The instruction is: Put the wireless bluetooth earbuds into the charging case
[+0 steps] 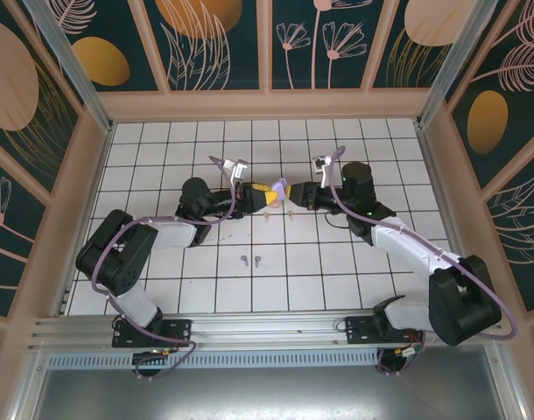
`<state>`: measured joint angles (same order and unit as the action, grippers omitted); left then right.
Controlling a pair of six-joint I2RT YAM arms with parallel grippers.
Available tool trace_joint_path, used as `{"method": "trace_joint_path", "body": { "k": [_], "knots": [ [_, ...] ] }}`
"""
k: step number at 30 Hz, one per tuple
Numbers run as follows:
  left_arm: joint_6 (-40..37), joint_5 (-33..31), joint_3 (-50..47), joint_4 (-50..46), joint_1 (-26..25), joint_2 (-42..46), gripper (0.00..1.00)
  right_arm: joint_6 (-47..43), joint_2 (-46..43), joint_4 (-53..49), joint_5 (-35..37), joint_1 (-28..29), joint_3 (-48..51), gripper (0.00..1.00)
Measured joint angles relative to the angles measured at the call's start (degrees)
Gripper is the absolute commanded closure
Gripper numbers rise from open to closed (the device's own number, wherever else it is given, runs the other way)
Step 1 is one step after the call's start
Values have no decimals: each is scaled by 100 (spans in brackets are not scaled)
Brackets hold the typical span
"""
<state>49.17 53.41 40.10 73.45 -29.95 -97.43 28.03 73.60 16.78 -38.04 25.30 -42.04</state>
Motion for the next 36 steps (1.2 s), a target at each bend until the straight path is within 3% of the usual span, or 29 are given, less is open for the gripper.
{"method": "trace_joint_path", "body": {
  "k": [6, 13, 17, 22, 24, 31, 36],
  "knots": [
    [26, -9, 2, 4, 2, -7, 100, 9, 72, 22, 0, 35, -46, 72],
    [85, -87, 11, 122, 15, -79, 100, 44, 136, 31, -13, 94, -153, 100],
    [131, -105, 11, 190, 28, -164, 99, 59, 170, -31, 48, 94, -173, 100],
    [79, -247, 11, 151, 26, -195, 58, 26, 181, -120, 157, 98, -199, 100],
    [17, -358, 11, 26, 26, -195, 49, -35, 190, -264, 278, 105, -293, 100],
    [-826, -787, 66, -1368, 103, 238, 33, -546, 190, -1078, 826, 50, -723, 100],
    [-2181, -745, 896, -3407, 229, 789, 28, -1296, 190, -1939, 1318, 31, -1084, 100]
  ]
}}
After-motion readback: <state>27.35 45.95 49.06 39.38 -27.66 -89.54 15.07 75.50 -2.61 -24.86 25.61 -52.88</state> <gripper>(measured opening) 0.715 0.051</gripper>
